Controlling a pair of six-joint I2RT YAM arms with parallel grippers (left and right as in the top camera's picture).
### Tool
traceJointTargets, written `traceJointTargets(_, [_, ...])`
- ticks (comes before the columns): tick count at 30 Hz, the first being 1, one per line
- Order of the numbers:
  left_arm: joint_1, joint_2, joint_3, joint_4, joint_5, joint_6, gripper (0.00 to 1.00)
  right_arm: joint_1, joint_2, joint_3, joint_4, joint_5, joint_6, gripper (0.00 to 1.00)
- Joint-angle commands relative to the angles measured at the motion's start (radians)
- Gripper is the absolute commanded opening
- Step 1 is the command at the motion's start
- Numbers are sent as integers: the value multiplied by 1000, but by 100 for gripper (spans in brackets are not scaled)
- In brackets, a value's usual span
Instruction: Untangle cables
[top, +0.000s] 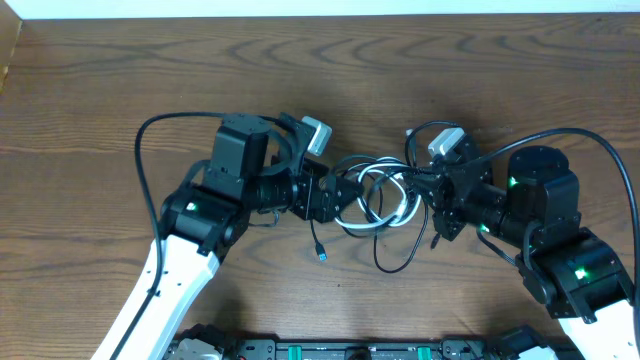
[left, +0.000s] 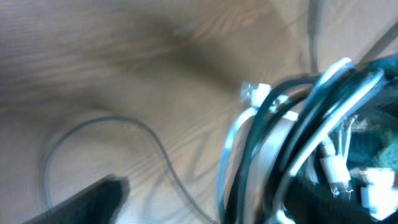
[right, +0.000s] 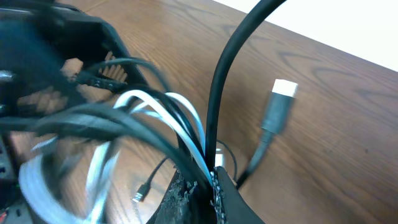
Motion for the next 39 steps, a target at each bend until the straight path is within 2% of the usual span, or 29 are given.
traceJointTargets(1, [5, 29, 0, 20, -87, -14, 52, -3, -39, 12, 10, -54, -14, 1])
traceJointTargets(4, [5, 50, 0, 45, -86, -11, 21, -3, -46, 12, 24, -54, -5, 1])
traceJointTargets(5, [5, 55, 0, 49, -86, -11, 14, -3, -47, 12, 28, -54, 5, 1])
traceJointTargets(6, [5, 58, 0, 51, -86, -11, 10, -3, -48, 12, 31, -54, 19, 1])
traceJointTargets(9, [5, 68, 0, 50, -86, -11, 11, -3, -48, 12, 35, -54, 43, 1])
traceJointTargets(11, [5, 71, 0, 45, -86, -10, 25, -3, -48, 12, 35, -54, 43, 1])
traceJointTargets(12, [5, 72, 0, 42, -86, -10, 36, -3, -48, 12, 36, -54, 43, 1])
traceJointTargets(15, [5, 72, 0, 42, -85, -7, 51, -3, -48, 12, 45, -54, 55, 1])
traceJointTargets(16, [5, 72, 0, 42, -80, -8, 59, -3, -48, 12, 49, -54, 55, 1])
traceJointTargets(19, [2, 72, 0, 43, -42, -7, 67, -3, -48, 12, 51, -53, 55, 1])
traceJointTargets(21, [-1, 75, 0, 42, 5, -7, 68, -3, -48, 12, 58, -50, 54, 1])
traceJointTargets(22, [-5, 77, 0, 42, 8, -7, 41, -3, -48, 12, 63, -49, 54, 1])
traceJointTargets(23, [-7, 80, 0, 39, -2, -7, 19, -3, -48, 12, 70, -47, 54, 1])
traceJointTargets(24, [-9, 84, 0, 36, -24, -8, 8, -3, -48, 12, 77, -47, 55, 1])
traceJointTargets(25, [-9, 89, 0, 31, -58, -8, 8, -3, -48, 12, 81, -46, 55, 1])
traceJointTargets(28, [10, 79, 0, -17, -392, -18, 8, -3, -48, 12, 85, 54, 72, 1])
traceJointTargets(32, [66, 28, 0, -43, -714, -117, 8, -3, -48, 12, 56, 223, 128, 1])
traceJointTargets(35, [114, -29, 0, -41, -792, -179, 8, -3, -48, 12, 47, 276, 152, 1])
traceJointTargets(39, [159, -99, 0, -37, -792, -261, 8, -3, -48, 12, 45, 279, 152, 1])
